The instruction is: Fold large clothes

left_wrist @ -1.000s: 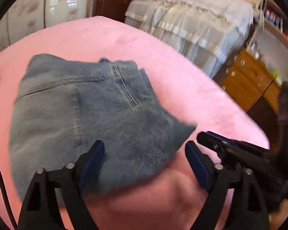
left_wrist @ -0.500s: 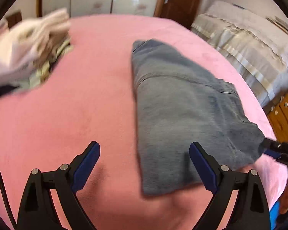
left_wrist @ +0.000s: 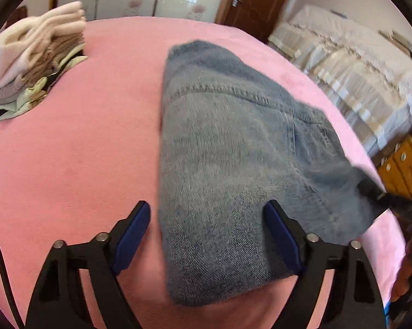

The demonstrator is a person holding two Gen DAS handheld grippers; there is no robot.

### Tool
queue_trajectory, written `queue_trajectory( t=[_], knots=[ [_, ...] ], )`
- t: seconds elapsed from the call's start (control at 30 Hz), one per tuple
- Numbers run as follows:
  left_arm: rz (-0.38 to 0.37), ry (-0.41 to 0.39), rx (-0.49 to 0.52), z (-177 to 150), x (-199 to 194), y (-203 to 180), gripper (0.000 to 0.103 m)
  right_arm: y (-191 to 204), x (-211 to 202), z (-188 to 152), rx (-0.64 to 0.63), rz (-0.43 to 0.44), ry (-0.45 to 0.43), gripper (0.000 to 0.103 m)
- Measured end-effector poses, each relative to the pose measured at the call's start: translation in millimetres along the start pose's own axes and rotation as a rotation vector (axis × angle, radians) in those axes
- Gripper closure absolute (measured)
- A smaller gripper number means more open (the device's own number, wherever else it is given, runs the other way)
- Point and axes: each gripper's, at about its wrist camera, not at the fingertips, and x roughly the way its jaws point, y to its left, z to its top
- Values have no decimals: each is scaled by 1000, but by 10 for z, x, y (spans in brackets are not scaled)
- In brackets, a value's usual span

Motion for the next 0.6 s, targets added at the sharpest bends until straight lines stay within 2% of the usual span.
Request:
queue_trajectory(
  t=[0.03,0.1,0.17,0.23,0.3,0.37,0.43,0.53,0.6],
  knots=[
    [7,4,14,-29,35,-22,20,-48,105,-87,12,-7,23,88],
    [14,6,33,-46,29,-55,20,-70,112,-179,27,-7,1,87],
    [38,20,72,2,-57,-103,20,-7,-16,-124,43,-14,-13,81],
    [76,42,141,90,-182,-174,20,98,-192,-25,18,-63,-38,76],
    [108,11,207,184,-328,-240,20,227,-374,86,-30,-96,-95,73],
    [99,-46,248,385,-475,-288,20,388,-540,262,-79,-76,-168,69],
    [63,-66,238,676,-492,-303,20,508,-568,460,-112,-29,-199,69],
    [0,-57,188,1120,-333,-288,20,763,-296,809,-130,10,-202,69],
    [-10,-46,159,1384,-159,-258,21,869,-3,1004,-116,28,-171,69]
  ],
)
